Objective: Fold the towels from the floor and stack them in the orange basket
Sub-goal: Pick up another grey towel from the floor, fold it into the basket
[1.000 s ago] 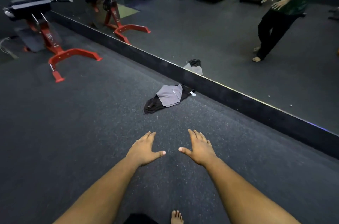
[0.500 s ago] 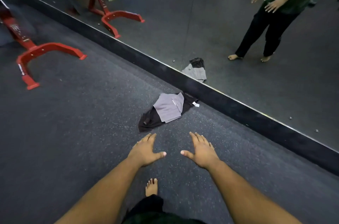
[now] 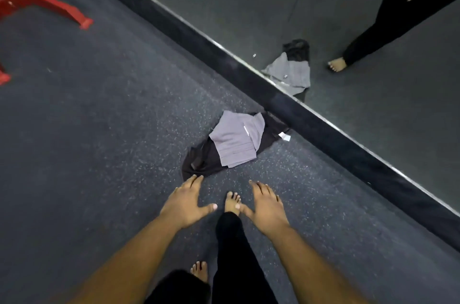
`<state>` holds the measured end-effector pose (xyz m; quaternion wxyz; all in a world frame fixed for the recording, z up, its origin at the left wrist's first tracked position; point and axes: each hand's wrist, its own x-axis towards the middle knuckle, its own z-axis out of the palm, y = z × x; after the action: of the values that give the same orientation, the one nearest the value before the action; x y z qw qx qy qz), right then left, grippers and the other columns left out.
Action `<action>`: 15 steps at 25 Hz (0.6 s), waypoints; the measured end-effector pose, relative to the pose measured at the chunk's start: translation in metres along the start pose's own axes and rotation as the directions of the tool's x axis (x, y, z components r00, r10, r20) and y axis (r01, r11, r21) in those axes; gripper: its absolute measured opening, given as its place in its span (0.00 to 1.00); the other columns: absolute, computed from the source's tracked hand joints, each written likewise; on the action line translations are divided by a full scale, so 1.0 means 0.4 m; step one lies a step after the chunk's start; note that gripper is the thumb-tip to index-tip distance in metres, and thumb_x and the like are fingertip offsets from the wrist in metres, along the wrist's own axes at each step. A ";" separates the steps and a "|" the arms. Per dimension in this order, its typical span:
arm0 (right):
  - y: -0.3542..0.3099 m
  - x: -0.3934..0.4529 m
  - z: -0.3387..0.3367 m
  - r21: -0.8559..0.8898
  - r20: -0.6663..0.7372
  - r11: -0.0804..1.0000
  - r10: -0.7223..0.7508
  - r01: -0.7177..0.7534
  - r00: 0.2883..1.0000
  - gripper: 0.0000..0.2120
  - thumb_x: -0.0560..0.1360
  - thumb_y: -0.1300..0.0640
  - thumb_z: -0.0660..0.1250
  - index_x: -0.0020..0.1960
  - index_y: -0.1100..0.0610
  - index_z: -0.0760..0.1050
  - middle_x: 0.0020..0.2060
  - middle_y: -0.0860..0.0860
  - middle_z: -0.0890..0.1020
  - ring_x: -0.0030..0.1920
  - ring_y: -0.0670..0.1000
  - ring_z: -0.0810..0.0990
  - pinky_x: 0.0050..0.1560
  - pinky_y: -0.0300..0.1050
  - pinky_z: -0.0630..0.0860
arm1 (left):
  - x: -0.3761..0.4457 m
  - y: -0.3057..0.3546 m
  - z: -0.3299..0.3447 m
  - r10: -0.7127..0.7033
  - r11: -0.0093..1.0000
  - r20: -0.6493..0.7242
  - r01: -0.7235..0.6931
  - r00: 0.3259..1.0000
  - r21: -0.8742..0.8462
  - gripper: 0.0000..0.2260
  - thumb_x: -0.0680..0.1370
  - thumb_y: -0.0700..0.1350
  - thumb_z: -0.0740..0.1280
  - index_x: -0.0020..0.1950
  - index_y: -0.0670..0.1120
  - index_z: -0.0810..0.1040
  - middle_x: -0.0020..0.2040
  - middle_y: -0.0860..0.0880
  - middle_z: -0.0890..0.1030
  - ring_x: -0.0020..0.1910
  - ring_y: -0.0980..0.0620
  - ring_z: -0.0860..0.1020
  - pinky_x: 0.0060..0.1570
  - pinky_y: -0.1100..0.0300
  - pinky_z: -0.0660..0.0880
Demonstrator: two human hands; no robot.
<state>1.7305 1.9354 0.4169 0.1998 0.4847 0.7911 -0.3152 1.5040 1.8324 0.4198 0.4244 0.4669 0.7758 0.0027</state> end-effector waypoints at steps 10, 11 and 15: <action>0.188 1.020 0.472 -0.235 0.145 0.971 -0.010 0.044 0.989 0.28 0.81 0.37 0.60 0.73 0.54 0.66 0.67 0.55 0.76 0.68 0.58 0.72 0.65 0.56 0.70 | 0.885 -0.368 0.390 -0.101 0.995 0.182 0.096 0.978 0.034 0.48 0.75 0.72 0.64 0.84 0.50 0.47 0.85 0.48 0.50 0.82 0.46 0.55 0.79 0.48 0.58; 0.198 1.100 0.535 -0.247 0.160 0.967 -0.030 0.069 0.987 0.27 0.81 0.40 0.62 0.73 0.54 0.66 0.66 0.55 0.76 0.68 0.58 0.72 0.65 0.56 0.70 | 0.957 -0.407 0.426 -0.093 0.995 0.193 0.085 0.977 0.054 0.47 0.76 0.71 0.64 0.85 0.49 0.47 0.85 0.47 0.49 0.82 0.46 0.55 0.79 0.48 0.57; 0.223 1.317 0.737 -0.366 0.252 0.916 -0.071 0.163 0.965 0.28 0.78 0.44 0.69 0.72 0.56 0.67 0.67 0.57 0.76 0.68 0.60 0.72 0.66 0.57 0.69 | 1.150 -0.534 0.540 -0.061 0.995 0.219 0.042 0.974 0.089 0.47 0.76 0.71 0.63 0.84 0.49 0.46 0.85 0.47 0.48 0.82 0.44 0.55 0.80 0.46 0.57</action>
<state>1.5760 2.0984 -0.1504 0.3627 0.3472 0.8362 -0.2205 1.3987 1.9614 -0.1059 0.4883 0.4612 0.7350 -0.0930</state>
